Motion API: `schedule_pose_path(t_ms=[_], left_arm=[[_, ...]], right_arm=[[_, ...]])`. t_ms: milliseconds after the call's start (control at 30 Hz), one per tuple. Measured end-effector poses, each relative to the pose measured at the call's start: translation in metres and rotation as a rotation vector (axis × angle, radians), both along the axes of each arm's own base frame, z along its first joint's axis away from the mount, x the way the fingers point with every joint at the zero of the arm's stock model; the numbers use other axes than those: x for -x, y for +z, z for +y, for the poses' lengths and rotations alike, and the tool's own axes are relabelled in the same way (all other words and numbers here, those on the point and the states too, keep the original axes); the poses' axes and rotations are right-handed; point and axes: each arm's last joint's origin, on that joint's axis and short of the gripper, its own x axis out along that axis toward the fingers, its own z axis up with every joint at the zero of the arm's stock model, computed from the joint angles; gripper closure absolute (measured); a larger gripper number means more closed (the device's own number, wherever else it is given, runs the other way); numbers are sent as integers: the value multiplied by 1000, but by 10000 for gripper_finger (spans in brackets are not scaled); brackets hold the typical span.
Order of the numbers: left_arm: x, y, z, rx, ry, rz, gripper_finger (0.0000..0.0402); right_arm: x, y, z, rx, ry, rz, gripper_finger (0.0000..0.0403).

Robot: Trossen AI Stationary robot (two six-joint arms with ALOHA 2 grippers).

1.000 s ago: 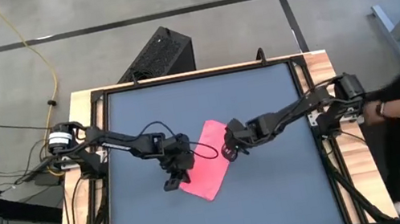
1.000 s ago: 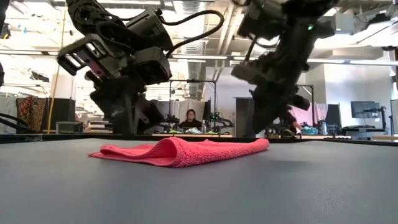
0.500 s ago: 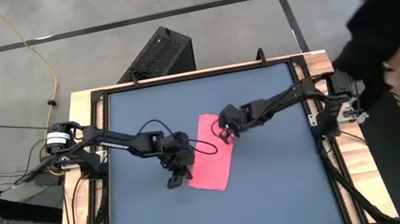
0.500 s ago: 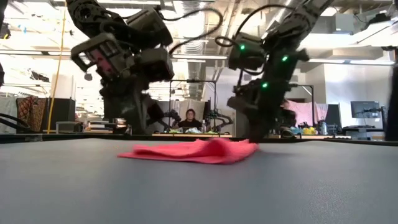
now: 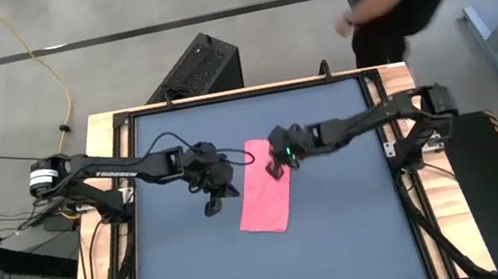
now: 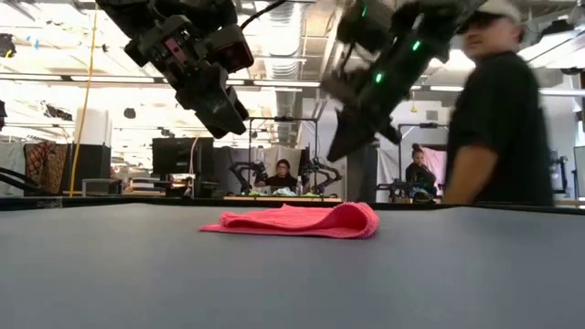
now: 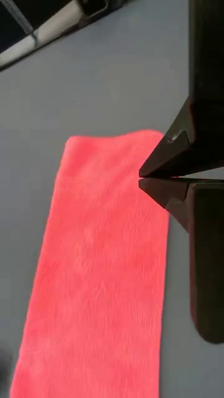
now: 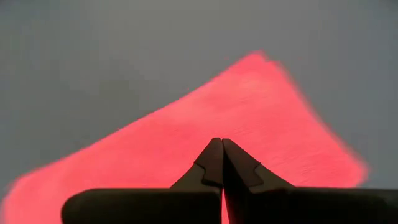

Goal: Roll towel
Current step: Fold the pink towel

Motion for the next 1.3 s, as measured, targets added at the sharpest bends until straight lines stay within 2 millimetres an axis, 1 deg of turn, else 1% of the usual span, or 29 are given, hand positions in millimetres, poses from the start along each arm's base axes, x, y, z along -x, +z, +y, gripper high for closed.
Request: schedule_pose_path(t_ms=[133,200,267,367,433,567,667,767,900,1000,1100,1133,1233,1300], left_arm=[[1,-2,0,-18,-46,0,401],[1,-3,-4,-39,-86,2,402],[1,-3,-10,-67,-131,-10,401],[0,-3,-21,-105,-202,-28,401],[0,-2,-28,-139,-227,-42,401],[-3,-2,-36,-207,-219,-101,402],[-2,-6,-37,-183,-189,-155,401],[3,-17,-37,-149,-159,-155,401],[11,-31,-37,-106,-123,-127,401],[17,-41,-39,-81,-97,-155,401],[15,-50,-40,-35,-50,-200,401],[11,-53,-41,-14,-37,-211,401],[4,-68,-44,24,-24,-173,401],[-1,-73,-47,31,-29,-157,401]], right_arm=[[0,4,60,-13,166,-38,383],[3,0,90,-33,233,-33,383],[8,-5,116,-46,272,-26,383],[16,-12,146,-36,279,-33,383],[19,-18,160,-23,238,-50,383],[17,-36,170,-33,152,-63,382],[11,-51,173,-53,129,-61,382],[9,-61,175,-62,110,-45,383],[9,-60,175,-71,101,-52,382],[10,-61,174,-60,106,-36,382],[9,-62,173,-46,111,-32,382],[7,-64,172,-42,109,-30,382],[6,-69,170,-32,116,-9,382],[4,-70,170,-49,124,-12,382]])
